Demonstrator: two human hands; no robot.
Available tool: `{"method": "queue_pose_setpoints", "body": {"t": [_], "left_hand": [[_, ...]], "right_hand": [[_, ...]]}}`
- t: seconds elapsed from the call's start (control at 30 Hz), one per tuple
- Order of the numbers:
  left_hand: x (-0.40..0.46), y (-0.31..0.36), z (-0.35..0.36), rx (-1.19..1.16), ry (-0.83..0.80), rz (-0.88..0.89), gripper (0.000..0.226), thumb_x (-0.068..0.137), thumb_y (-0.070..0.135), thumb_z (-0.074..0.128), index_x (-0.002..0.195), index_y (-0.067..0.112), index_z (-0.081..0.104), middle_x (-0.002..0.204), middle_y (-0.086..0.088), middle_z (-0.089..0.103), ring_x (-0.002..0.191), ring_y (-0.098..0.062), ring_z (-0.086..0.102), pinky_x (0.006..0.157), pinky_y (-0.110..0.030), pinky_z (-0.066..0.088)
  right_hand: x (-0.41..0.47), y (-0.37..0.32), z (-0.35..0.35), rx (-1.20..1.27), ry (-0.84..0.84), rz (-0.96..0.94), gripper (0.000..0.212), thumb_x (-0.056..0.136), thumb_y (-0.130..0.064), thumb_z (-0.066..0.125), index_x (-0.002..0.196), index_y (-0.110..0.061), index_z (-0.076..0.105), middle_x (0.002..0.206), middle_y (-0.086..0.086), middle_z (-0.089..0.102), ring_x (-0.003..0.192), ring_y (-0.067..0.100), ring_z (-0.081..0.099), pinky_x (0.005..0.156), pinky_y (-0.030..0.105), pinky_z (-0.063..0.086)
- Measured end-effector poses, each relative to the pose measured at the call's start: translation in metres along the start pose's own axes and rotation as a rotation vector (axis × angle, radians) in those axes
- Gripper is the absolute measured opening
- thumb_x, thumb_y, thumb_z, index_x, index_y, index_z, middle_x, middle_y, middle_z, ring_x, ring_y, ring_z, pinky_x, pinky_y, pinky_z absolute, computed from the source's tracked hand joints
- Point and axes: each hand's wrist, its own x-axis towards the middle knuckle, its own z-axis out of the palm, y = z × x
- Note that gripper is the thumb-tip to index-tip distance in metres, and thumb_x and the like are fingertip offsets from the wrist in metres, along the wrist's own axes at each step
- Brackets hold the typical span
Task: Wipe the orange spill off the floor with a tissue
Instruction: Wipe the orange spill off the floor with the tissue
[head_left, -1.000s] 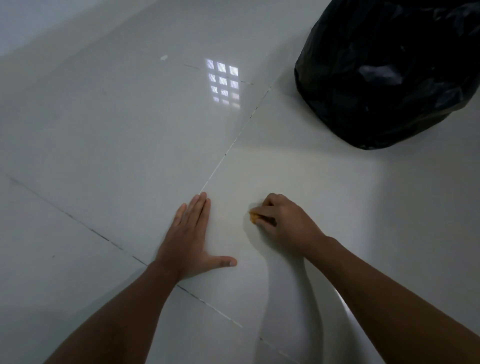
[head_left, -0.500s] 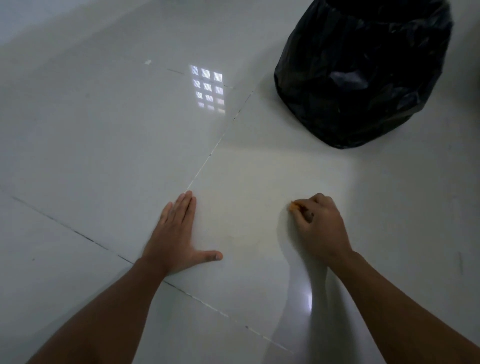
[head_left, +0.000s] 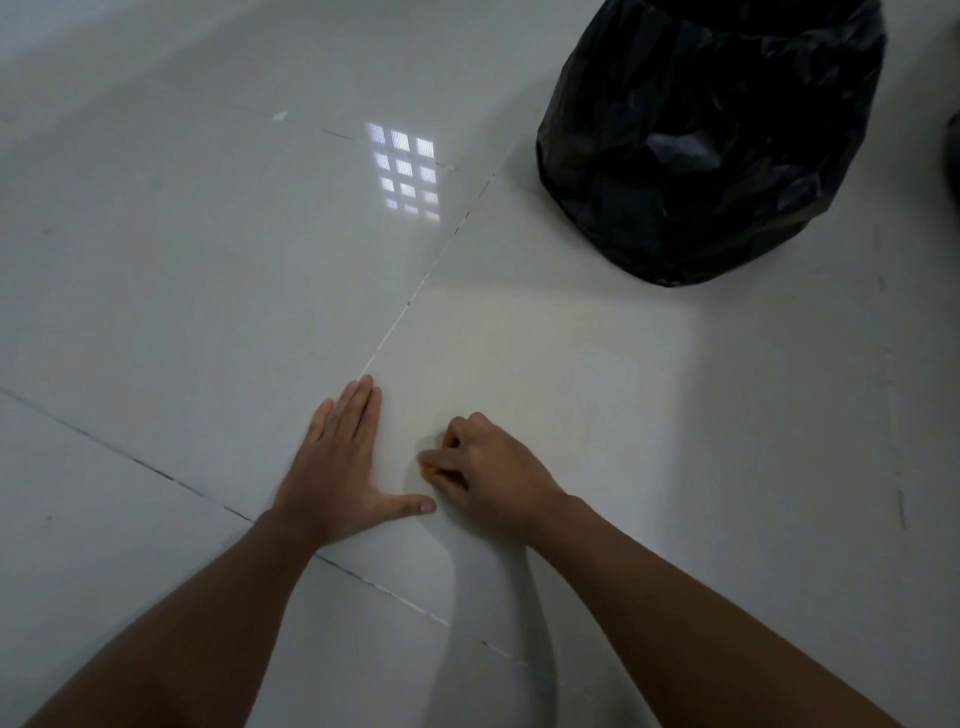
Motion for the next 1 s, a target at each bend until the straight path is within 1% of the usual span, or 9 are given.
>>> {"method": "queue_pose_setpoints", "body": {"t": [0.07,0.2,0.27,0.37,0.47,0.63,0.8,0.9,1.0], "left_hand": [[0.0,0.0,-0.001,-0.008,0.001,0.0,0.148,0.054,0.107,0.025,0.158,0.006,-0.002,0.168,-0.008,-0.009,0.155,-0.017,-0.012,0.127,-0.043,-0.001],[0.0,0.002,-0.003,-0.018,0.001,-0.007,0.15,0.052,0.107,0.028,0.158,0.005,-0.001,0.168,-0.008,-0.008,0.155,-0.017,-0.012,0.127,-0.043,-0.001],[0.0,0.002,-0.005,-0.032,-0.007,-0.011,0.15,0.052,0.106,0.029,0.158,0.006,-0.002,0.168,-0.007,-0.009,0.155,-0.017,-0.013,0.127,-0.043,-0.001],[0.0,0.002,-0.005,-0.029,-0.006,-0.008,0.15,0.052,0.107,0.027,0.158,0.007,-0.005,0.168,-0.006,-0.012,0.154,-0.016,-0.014,0.126,-0.043,-0.002],[-0.001,0.002,-0.005,-0.02,-0.013,0.006,0.15,0.052,0.107,0.027,0.158,0.007,-0.007,0.167,-0.007,-0.014,0.154,-0.017,-0.016,0.126,-0.043,-0.002],[-0.002,0.0,-0.006,0.012,-0.041,0.045,0.154,0.05,0.108,0.031,0.157,0.005,-0.008,0.167,-0.01,-0.018,0.152,-0.018,-0.022,0.126,-0.046,-0.003],[-0.004,-0.001,-0.007,0.01,-0.057,0.065,0.153,0.053,0.108,0.031,0.156,0.004,-0.012,0.165,-0.01,-0.022,0.152,-0.018,-0.024,0.126,-0.047,-0.004],[-0.004,-0.001,-0.008,0.016,-0.056,0.067,0.152,0.053,0.108,0.031,0.157,0.004,-0.011,0.166,-0.011,-0.021,0.152,-0.019,-0.023,0.126,-0.047,-0.005],[-0.003,-0.001,-0.008,0.032,-0.055,0.06,0.153,0.051,0.108,0.029,0.157,0.003,-0.008,0.166,-0.011,-0.018,0.152,-0.02,-0.022,0.126,-0.047,-0.003]], "right_hand": [[-0.007,0.003,-0.005,-0.033,-0.02,-0.032,0.022,0.094,-0.03,0.057,0.102,-0.021,0.075,0.088,0.002,0.054,0.084,0.018,0.045,0.064,0.029,0.034],[-0.039,0.028,-0.025,-0.037,-0.014,-0.054,0.013,0.086,-0.023,0.065,0.092,-0.019,0.076,0.082,0.002,0.055,0.078,0.02,0.048,0.065,0.035,0.044],[-0.053,0.044,-0.037,-0.028,0.067,0.005,0.013,0.086,-0.02,0.067,0.094,-0.019,0.076,0.082,0.001,0.057,0.078,0.02,0.052,0.064,0.033,0.046],[-0.052,0.066,-0.049,-0.046,0.175,0.188,0.017,0.092,-0.026,0.065,0.104,-0.022,0.075,0.086,-0.002,0.058,0.085,0.017,0.051,0.067,0.036,0.049],[-0.032,0.076,-0.054,-0.034,0.167,0.311,0.023,0.097,-0.032,0.059,0.115,-0.026,0.072,0.091,-0.006,0.053,0.092,0.011,0.043,0.073,0.033,0.046],[0.014,0.052,-0.036,-0.024,-0.016,0.157,0.029,0.098,-0.029,0.057,0.123,-0.021,0.07,0.103,0.007,0.057,0.103,0.025,0.048,0.084,0.036,0.045],[0.03,0.011,-0.016,-0.063,-0.138,-0.103,0.026,0.097,-0.031,0.057,0.114,-0.02,0.074,0.098,0.007,0.059,0.095,0.023,0.049,0.075,0.037,0.044],[0.006,0.006,-0.015,-0.077,-0.141,-0.234,0.02,0.093,-0.029,0.059,0.099,-0.02,0.077,0.087,0.003,0.059,0.083,0.019,0.05,0.066,0.033,0.043],[-0.029,0.026,-0.024,-0.048,-0.064,-0.211,0.015,0.088,-0.026,0.064,0.092,-0.021,0.077,0.081,0.001,0.057,0.077,0.019,0.05,0.063,0.027,0.038]]}}
